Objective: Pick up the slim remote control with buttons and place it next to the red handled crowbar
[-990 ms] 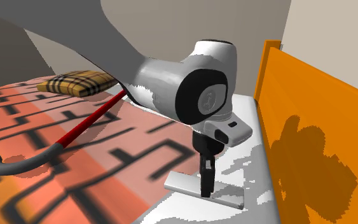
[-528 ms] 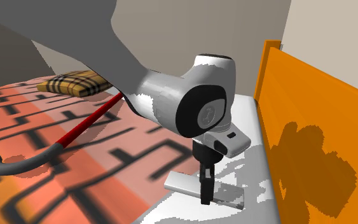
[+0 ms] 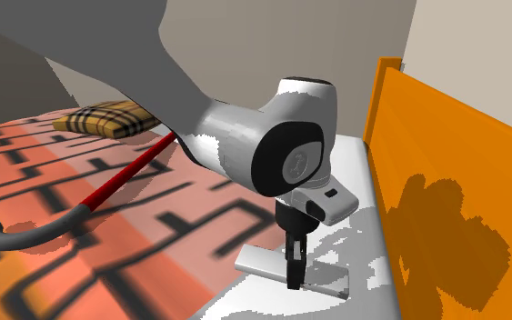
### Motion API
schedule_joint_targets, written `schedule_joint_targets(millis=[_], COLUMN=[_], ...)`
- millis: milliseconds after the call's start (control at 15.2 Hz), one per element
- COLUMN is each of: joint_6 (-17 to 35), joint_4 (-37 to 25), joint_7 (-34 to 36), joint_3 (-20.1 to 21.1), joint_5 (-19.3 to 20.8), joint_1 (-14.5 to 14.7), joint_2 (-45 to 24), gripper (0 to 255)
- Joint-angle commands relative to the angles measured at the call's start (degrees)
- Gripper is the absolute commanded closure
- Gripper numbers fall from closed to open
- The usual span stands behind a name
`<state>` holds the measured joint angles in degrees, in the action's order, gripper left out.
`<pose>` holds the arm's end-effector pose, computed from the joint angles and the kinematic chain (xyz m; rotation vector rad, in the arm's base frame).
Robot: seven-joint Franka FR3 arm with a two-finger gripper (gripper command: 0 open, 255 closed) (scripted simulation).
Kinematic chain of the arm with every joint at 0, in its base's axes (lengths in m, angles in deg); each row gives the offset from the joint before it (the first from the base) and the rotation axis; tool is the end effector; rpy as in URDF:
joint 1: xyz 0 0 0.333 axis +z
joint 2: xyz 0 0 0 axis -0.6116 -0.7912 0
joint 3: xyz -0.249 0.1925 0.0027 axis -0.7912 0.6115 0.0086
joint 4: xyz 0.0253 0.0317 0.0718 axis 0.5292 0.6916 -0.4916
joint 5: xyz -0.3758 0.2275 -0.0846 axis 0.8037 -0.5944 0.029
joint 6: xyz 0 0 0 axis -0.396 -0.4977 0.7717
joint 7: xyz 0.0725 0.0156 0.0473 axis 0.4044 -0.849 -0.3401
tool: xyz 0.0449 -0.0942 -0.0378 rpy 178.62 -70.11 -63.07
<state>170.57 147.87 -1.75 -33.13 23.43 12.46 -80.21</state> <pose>0.4220 -0.2327 0.2855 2.3903 -2.0085 -0.0071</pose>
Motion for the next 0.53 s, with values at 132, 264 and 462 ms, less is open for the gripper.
schedule_joint_targets(millis=[132,264,462], joint_6=[0.01,0.01,-0.87], joint_4=[0.00,-0.01,-0.28], joint_7=[-0.01,-0.01,0.00], joint_3=[0.00,0.00,0.02], joint_5=[0.01,0.01,0.02], joint_1=[0.00,0.00,0.00], joint_2=[-0.03,-0.05,0.57], gripper=[255,255,255])
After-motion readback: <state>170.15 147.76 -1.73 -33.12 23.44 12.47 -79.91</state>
